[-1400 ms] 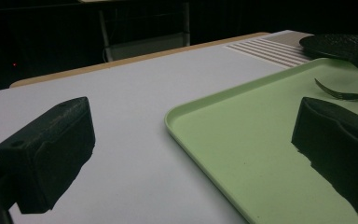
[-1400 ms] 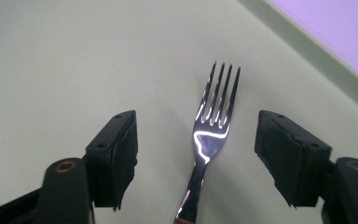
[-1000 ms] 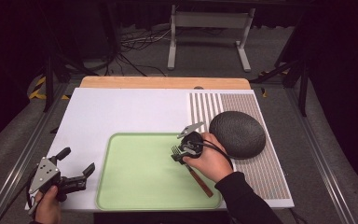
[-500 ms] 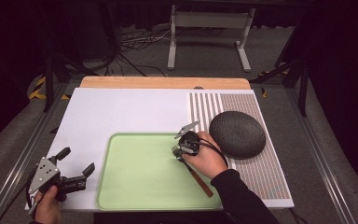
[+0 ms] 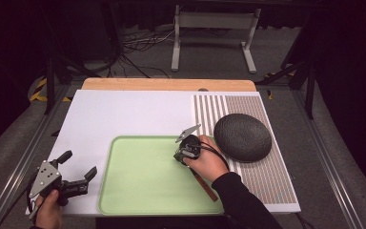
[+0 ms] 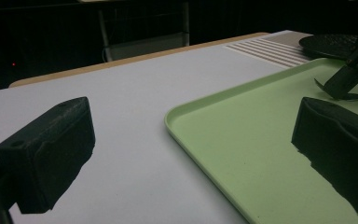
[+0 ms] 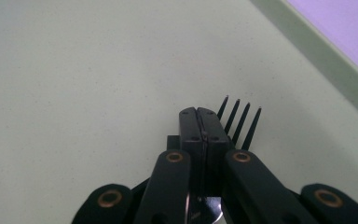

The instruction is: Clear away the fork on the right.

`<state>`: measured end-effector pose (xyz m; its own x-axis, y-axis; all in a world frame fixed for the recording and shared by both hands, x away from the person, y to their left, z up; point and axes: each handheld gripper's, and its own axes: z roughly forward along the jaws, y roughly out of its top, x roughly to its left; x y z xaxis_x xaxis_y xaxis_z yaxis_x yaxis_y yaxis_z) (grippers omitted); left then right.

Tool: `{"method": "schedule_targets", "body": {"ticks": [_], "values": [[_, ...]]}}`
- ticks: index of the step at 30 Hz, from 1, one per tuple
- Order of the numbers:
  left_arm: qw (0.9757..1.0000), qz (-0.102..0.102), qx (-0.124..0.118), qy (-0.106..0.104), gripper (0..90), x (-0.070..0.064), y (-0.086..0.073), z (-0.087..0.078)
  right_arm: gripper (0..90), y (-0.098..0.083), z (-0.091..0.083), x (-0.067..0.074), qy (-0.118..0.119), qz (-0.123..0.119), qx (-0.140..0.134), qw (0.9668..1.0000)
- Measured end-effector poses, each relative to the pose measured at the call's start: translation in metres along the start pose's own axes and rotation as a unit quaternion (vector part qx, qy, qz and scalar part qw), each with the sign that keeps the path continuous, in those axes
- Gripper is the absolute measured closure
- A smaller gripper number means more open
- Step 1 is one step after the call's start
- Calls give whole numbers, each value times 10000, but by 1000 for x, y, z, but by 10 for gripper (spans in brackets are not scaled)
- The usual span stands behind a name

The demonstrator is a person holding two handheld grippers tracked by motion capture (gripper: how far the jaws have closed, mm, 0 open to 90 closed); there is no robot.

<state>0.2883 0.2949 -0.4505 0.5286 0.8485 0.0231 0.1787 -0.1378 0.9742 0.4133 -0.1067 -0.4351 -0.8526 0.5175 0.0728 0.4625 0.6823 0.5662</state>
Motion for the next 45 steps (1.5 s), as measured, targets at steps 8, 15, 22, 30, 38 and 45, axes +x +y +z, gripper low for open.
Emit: {"method": "schedule_targets", "body": {"ticks": [8, 15, 22, 30, 38, 45], "values": [[10000, 0, -3, -4, 1, 0, 0, 0, 900, 0, 0, -1, -61, 6, 10, 10000], [10000, 1, -1, -7, 1, 0, 0, 0, 900, -4, -1, -8, -183, 71, 41, 9998], [10000, 1, 0, -10, 1, 0, 0, 0, 900, -8, -6, -17, -314, 208, 37, 9993], [10000, 0, 5, -17, 1, 0, 0, 0, 900, -14, -12, -28, -459, 372, 74, 9982], [10000, -6, -1, -12, 1, -1, 0, 1, 900, -19, -18, -38, -520, 547, 81, 9971], [10000, -3, 0, -17, 1, 0, 0, 1, 900, -23, -21, -43, -606, 647, 78, 9960]]}}
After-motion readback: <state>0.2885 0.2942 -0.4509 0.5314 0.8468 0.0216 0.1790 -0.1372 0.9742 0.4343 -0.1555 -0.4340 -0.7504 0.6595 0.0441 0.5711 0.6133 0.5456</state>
